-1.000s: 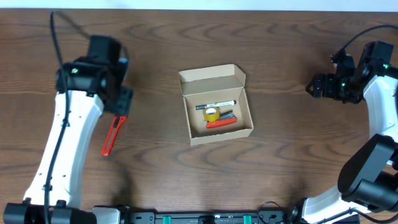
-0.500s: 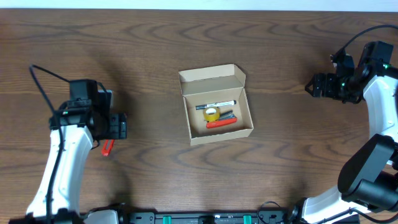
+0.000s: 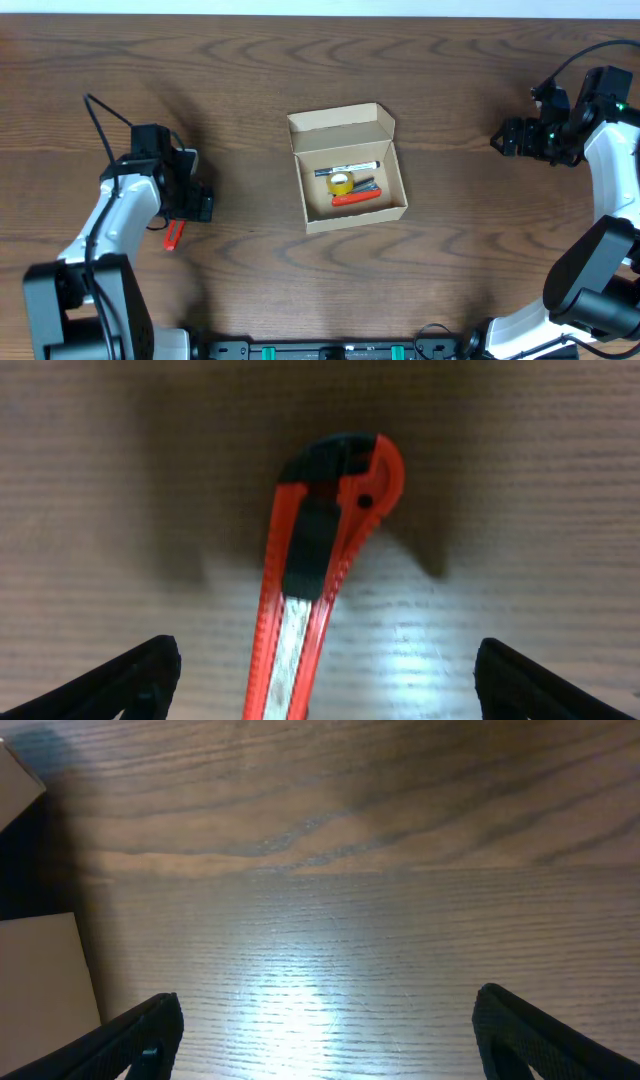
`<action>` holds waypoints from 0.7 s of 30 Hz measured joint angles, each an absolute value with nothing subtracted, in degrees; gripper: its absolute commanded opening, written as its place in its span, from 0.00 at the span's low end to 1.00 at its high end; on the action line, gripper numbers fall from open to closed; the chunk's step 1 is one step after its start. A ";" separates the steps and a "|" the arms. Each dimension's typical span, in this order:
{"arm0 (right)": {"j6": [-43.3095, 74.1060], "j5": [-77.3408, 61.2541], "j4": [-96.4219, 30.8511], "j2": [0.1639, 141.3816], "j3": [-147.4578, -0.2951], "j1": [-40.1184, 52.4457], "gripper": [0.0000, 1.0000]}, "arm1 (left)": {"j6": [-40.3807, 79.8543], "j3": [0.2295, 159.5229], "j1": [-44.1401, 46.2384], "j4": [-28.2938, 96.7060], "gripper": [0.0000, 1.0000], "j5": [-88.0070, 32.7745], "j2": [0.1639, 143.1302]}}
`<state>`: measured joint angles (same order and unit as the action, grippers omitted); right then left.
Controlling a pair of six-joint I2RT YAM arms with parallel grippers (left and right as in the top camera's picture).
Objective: Pack container
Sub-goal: 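Lower left gripper onto the red utility knife and grasp it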
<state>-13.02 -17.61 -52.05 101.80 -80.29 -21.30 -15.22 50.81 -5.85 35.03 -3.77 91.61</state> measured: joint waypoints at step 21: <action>-13.02 -17.61 -52.64 101.80 -80.27 -21.30 0.85 | -19.14 52.16 -5.85 31.29 0.29 -5.48 98.80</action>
